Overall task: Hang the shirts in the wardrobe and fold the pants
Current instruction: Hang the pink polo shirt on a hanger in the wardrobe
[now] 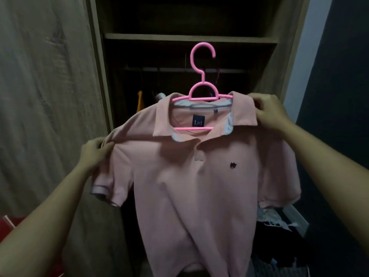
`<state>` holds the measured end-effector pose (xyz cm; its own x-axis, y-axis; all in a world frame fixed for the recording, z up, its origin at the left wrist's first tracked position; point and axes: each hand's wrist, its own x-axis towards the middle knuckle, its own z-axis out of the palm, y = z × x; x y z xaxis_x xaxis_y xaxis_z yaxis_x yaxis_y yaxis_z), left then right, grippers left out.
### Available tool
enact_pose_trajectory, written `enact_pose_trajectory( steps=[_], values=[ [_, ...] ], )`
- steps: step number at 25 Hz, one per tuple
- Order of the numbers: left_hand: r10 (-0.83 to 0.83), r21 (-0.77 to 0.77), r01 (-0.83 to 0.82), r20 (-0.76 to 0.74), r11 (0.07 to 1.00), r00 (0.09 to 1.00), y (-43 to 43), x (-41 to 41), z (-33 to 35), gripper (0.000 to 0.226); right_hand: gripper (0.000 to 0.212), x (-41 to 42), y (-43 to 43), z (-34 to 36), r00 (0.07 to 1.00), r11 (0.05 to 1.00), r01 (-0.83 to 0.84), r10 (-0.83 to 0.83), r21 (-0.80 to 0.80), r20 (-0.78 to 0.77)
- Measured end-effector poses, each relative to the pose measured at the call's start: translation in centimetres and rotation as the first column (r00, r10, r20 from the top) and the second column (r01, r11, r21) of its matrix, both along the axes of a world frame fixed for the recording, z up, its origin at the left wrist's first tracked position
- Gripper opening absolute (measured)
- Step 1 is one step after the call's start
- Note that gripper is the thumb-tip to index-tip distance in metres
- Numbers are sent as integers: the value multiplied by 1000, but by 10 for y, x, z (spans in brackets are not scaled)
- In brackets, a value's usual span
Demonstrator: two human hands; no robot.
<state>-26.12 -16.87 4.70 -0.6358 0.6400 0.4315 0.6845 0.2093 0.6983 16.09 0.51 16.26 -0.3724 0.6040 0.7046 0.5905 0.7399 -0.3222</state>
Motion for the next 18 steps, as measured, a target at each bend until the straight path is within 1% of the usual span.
enact_pose_trajectory(
  steps=[1,2,3,4,5,6,7,8,9,10,11,12,13,14,15,16,17,18],
  values=[
    [44,-38,-47,-81,998,996,1,-1,2,26,38,-2,0,2,1000,1000,5,-5,7,9],
    [57,-59,-64,-111,996,992,3,2,6,28,39,-4,0,3,1000,1000,2,-2,-1,6],
    [36,-28,-39,-92,999,995,4,8,13,30,41,-7,-1,2,1000,1000,-9,9,-15,-1],
    [-6,58,8,-40,998,999,5,18,25,39,44,-9,-2,0,1000,999,-23,22,-26,-4],
    [-89,187,89,-9,978,996,5,29,40,50,47,-12,-3,-3,999,999,-36,36,-33,2],
    [-194,306,190,-19,933,981,4,42,59,56,50,-16,-4,-7,998,998,-54,54,-39,10],
    [-325,368,320,-52,873,944,4,55,78,57,52,-21,-6,-9,997,996,-73,74,-51,21],
    [-432,338,440,-103,832,896,4,68,93,54,53,-26,-7,-13,995,993,-95,97,-69,27],
    [-491,221,523,-188,823,851,6,80,106,50,50,-31,-9,-12,993,990,-117,119,-77,22],
    [-503,41,535,-287,844,815,9,89,113,51,44,-34,-10,-11,991,987,-136,137,-83,4],
    [-502,-120,495,-363,861,785,12,94,117,56,34,-36,-9,-10,989,985,-151,150,-83,-19],
    [-499,-191,463,-390,866,774,15,95,121,60,23,-37,-8,-9,986,982,-167,165,-82,-38],
    [-528,-186,495,-353,849,772,16,95,124,58,16,-36,-6,-8,982,979,-186,182,-86,-50],
    [-594,-117,587,-268,801,758,15,94,127,55,14,-33,-4,-10,977,974,-209,203,-92,-65],
    [-681,-20,686,-150,727,717,14,92,130,57,13,-30,-2,-11,971,969,-229,221,-97,-89],
    [-760,59,760,-30,647,649,15,91,132,63,13,-28,0,-14,966,965,-244,232,-101,-116],
    [-791,87,787,29,611,611,15,90,133,67,13,-25,1,-15,961,961,-256,241,-107,-133],
    [-793,80,789,38,609,608,16,89,134,64,13,-24,3,-16,957,957,-269,253,-113,-140]
  ],
)
